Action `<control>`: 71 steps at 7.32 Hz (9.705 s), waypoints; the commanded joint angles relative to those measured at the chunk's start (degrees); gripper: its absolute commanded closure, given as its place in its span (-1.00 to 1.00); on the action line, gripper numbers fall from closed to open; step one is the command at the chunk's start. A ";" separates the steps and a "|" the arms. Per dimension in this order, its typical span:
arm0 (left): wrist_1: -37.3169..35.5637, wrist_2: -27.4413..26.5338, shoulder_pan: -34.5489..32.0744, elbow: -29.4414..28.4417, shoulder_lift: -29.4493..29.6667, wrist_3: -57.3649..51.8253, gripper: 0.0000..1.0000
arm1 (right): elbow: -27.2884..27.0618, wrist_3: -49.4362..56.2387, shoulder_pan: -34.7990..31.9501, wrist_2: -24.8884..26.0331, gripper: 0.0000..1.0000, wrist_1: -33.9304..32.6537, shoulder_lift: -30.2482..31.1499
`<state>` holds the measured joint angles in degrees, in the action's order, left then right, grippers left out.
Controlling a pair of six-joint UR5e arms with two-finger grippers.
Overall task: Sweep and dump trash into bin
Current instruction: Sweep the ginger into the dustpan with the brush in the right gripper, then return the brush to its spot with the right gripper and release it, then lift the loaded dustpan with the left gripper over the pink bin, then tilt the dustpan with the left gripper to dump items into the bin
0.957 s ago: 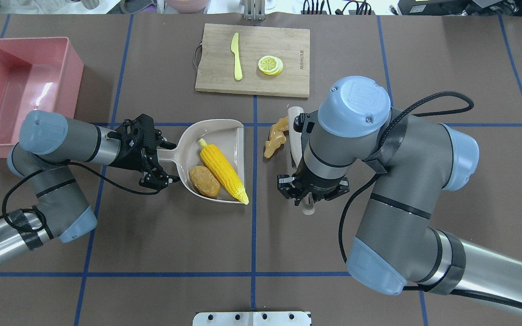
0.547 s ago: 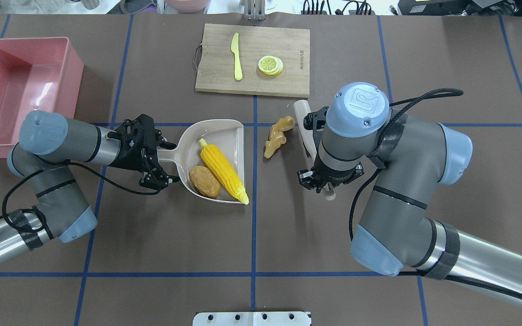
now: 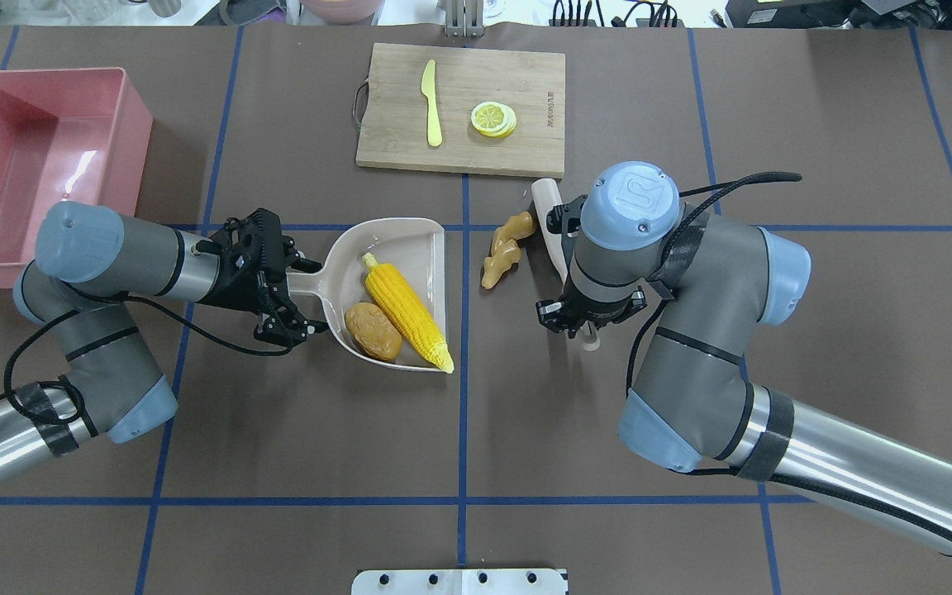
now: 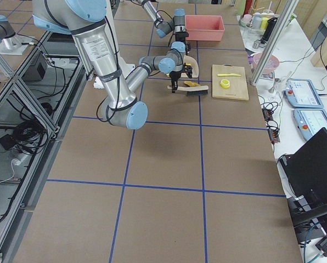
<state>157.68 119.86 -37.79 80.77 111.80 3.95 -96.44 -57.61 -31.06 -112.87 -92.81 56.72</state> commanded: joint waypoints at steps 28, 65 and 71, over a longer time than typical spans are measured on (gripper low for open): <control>-0.09 -0.07 0.00 0.09 0.00 -0.09 0.25 | -1.39 15.24 -23.78 -18.51 1.00 52.29 58.15; 4.92 -20.99 -17.58 20.48 -24.96 134.30 1.00 | -4.55 69.91 -54.81 -18.71 -1.00 -5.10 36.89; 4.31 -19.32 -17.49 23.55 -25.40 77.73 1.00 | -4.55 69.91 -54.63 -17.56 -1.00 -5.10 36.62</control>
<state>162.25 100.41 -55.36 103.96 86.41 97.87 -100.97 12.31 -85.72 -130.54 -97.91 93.34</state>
